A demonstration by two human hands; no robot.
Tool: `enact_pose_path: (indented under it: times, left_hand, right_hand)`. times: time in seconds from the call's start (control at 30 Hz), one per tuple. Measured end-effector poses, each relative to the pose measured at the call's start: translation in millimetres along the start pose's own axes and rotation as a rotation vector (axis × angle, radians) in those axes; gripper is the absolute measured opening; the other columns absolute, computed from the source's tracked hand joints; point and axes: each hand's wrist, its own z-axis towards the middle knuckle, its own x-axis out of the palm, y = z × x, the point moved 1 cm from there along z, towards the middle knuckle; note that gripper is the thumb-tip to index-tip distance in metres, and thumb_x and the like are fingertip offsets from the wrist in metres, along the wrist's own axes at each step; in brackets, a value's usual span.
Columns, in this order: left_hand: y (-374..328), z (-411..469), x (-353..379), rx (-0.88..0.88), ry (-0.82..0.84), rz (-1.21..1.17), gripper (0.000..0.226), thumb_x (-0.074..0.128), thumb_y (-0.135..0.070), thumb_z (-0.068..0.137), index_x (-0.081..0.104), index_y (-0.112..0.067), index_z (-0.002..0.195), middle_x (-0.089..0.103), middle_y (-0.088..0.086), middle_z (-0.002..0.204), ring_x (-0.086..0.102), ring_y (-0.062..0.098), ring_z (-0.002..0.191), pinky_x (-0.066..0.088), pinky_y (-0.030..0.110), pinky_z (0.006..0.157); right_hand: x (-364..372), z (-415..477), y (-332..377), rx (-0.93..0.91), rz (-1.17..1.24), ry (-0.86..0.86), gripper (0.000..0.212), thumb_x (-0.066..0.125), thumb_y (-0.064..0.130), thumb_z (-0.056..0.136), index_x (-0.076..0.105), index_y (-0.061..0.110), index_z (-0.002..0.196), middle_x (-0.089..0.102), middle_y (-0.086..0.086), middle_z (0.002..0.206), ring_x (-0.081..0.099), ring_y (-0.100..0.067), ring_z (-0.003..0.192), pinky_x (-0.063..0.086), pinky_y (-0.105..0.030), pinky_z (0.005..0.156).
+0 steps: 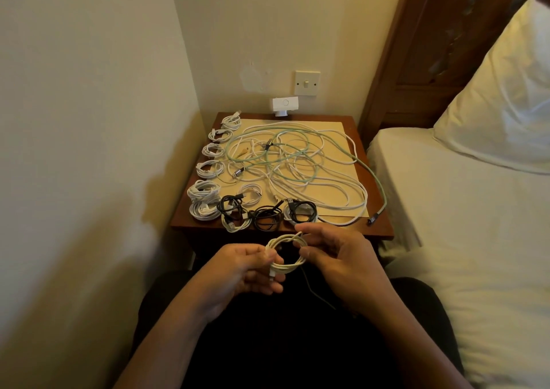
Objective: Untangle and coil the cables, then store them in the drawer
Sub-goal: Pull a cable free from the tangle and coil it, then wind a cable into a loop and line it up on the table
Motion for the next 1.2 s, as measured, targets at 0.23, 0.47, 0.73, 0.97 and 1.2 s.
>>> enact_pose_path:
  times: [0.23, 0.47, 0.73, 0.97, 1.2]
  left_hand:
    - [2.4, 11.0, 2.2, 0.061, -0.094, 0.124, 0.019, 0.067, -0.019, 0.096, 0.068, -0.006, 0.110, 0.078, 0.016, 0.093, 0.076, 0.032, 0.086, 0.058, 0.036, 0.078]
    - [8.7, 25.0, 4.1, 0.154, -0.185, 0.165, 0.012, 0.071, -0.022, 0.094, 0.078, -0.016, 0.101, 0.078, 0.005, 0.097, 0.073, 0.018, 0.096, 0.059, 0.031, 0.088]
    - [0.3, 44.4, -7.8, 0.357, -0.453, 0.216, 0.022, 0.077, -0.008, 0.088, 0.074, -0.021, 0.105, 0.078, 0.002, 0.089, 0.076, 0.016, 0.080, 0.064, 0.036, 0.078]
    - [-23.8, 83.3, -32.9, 0.502, -0.709, 0.655, 0.025, 0.080, -0.022, 0.087, 0.076, -0.022, 0.112, 0.075, -0.008, 0.094, 0.070, 0.003, 0.077, 0.056, 0.020, 0.074]
    - [-24.0, 106.6, -36.5, 0.530, -0.745, 0.953, 0.024, 0.078, -0.020, 0.089, 0.076, -0.017, 0.113, 0.074, 0.000, 0.105, 0.066, 0.018, 0.085, 0.047, 0.027, 0.079]
  right_hand:
    - [4.8, 11.4, -14.6, 0.019, -0.106, -0.053, 0.034, 0.076, 0.019, 0.092, 0.070, 0.034, 0.122, 0.075, 0.016, 0.099, 0.069, 0.006, 0.094, 0.059, -0.020, 0.085]
    - [7.3, 24.2, -24.3, 0.028, -0.082, -0.068, 0.032, 0.077, 0.017, 0.091, 0.069, 0.034, 0.117, 0.074, 0.013, 0.097, 0.069, 0.001, 0.092, 0.058, -0.021, 0.080]
    - [10.6, 57.0, -21.6, 0.051, 0.006, -0.056, 0.020, 0.074, 0.024, 0.094, 0.071, 0.031, 0.113, 0.075, 0.016, 0.097, 0.072, -0.003, 0.089, 0.062, -0.029, 0.082]
    - [24.3, 121.3, -7.4, -0.038, -0.290, -0.118, 0.022, 0.069, 0.031, 0.096, 0.075, 0.023, 0.116, 0.076, 0.009, 0.097, 0.069, -0.005, 0.089, 0.058, -0.029, 0.086]
    - [24.2, 136.4, -23.6, -0.068, -0.472, -0.064, 0.025, 0.065, 0.029, 0.097, 0.073, 0.021, 0.120, 0.075, 0.005, 0.099, 0.067, -0.017, 0.090, 0.051, -0.032, 0.082]
